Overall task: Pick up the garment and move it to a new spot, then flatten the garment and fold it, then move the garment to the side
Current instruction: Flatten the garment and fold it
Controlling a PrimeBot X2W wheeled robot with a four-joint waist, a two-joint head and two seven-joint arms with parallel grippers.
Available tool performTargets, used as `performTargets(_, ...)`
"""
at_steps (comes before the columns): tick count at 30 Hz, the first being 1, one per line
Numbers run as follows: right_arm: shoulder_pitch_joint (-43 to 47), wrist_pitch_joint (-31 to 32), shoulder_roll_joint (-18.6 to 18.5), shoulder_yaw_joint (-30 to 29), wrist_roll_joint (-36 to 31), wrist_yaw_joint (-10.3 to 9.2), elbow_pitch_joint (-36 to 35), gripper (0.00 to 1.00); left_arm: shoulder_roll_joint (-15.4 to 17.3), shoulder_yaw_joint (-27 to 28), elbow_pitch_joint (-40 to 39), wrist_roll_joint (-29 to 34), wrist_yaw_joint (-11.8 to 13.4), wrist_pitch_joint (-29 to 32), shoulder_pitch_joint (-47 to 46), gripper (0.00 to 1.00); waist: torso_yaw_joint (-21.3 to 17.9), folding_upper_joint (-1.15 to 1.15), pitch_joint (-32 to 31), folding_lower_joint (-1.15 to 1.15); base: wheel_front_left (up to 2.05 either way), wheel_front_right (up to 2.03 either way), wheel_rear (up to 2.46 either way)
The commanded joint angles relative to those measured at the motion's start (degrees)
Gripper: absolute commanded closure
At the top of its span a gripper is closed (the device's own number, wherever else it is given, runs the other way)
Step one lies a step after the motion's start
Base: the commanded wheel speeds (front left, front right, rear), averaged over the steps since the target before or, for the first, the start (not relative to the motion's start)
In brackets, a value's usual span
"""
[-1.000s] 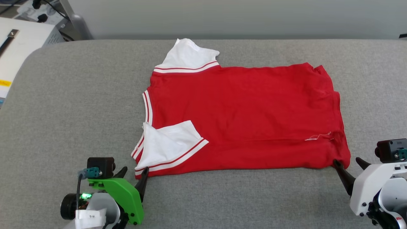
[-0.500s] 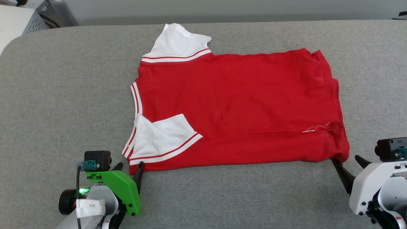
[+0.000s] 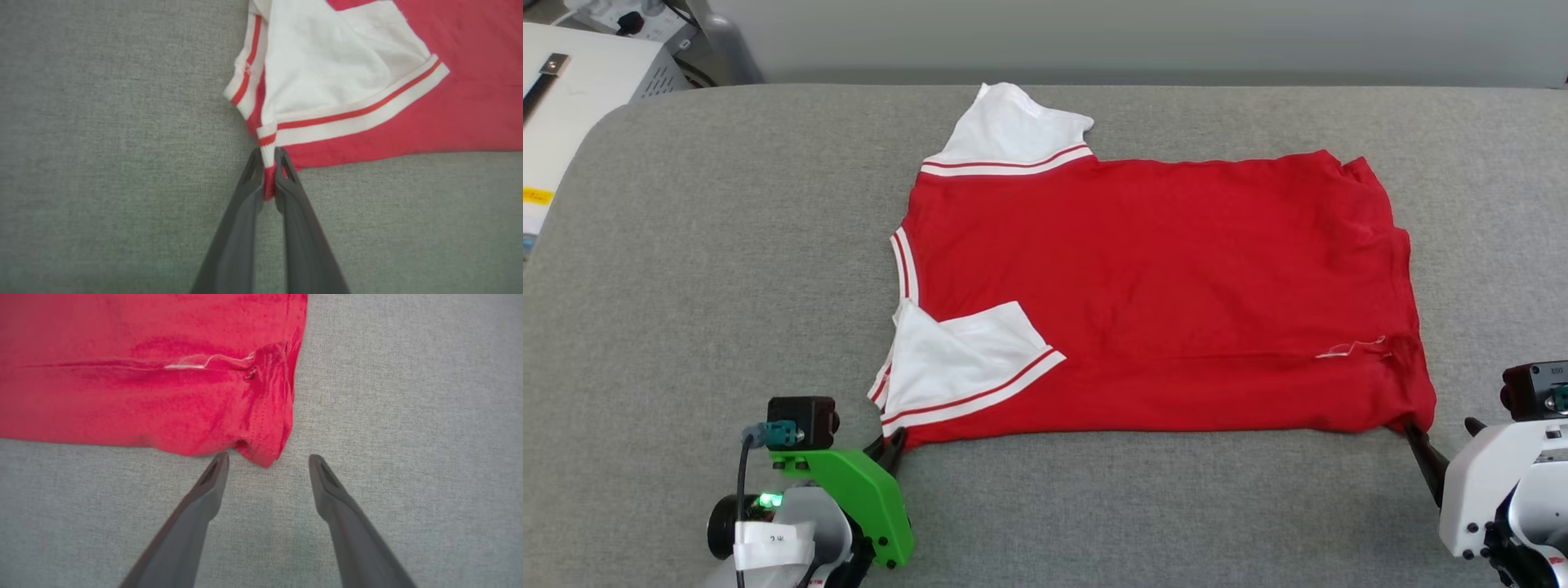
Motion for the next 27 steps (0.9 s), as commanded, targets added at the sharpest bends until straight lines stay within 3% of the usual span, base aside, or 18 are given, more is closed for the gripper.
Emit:
performTargets(1, -1.0, 0.4, 0.4, -0.7, -0.7, -0.04, 0.9, 0.0, 0.6, 0.3, -1.2, 0.5, -0.1, -0.9, 0.8, 1.0, 1.2, 0.0, -0.7, 0.0, 0.0, 0.0, 0.0)
performTargets(11, -6.5, 0.7, 5.4, -6.2, -4.2, -0.04, 9.4, 0.0, 2.4, 0.3, -8.6, 2.8, 1.1, -2.5, 0.9, 1.0, 3.6, 0.0, 0.7, 0.0, 0.0, 0.0, 0.0)
performTargets(20, -8.1, 2.2, 6.8, -7.1, -6.5, -0.04, 15.5, 0.0, 2.4, -0.3, -9.6, 3.5, 1.0, -2.7, 0.4, 1.0, 4.1, 0.0, 2.0, 0.0, 0.0, 0.0, 0.0)
performTargets(21, -8.1, 2.6, 7.0, -7.0, -6.3, -0.04, 16.0, 0.22, 2.5, -0.4, -9.5, 3.5, 0.9, -2.7, 0.4, 1.0, 4.1, 0.0, 2.1, 0.0, 0.0, 0.0, 0.0)
performTargets(23, -8.1, 3.1, 7.0, -6.8, -6.0, -0.04, 16.7, 0.85, 2.6, -0.4, -9.1, 3.5, 0.8, -2.7, 0.3, 1.0, 4.0, 0.0, 2.2, 0.0, 0.0, 0.0, 0.0)
performTargets(24, -8.1, 3.2, 7.0, -6.7, -5.9, -0.04, 16.8, 1.0, 2.6, -0.4, -8.9, 3.5, 0.8, -2.7, 0.2, 1.0, 3.9, 0.0, 2.1, 0.0, 0.0, 0.0, 0.0)
performTargets(27, -8.2, 3.0, 6.5, -7.0, -5.8, -0.04, 17.1, 1.0, 2.8, -0.4, -8.1, 3.4, 0.7, -2.7, 0.3, 1.0, 3.6, 0.0, 1.8, 0.0, 0.0, 0.0, 0.0)
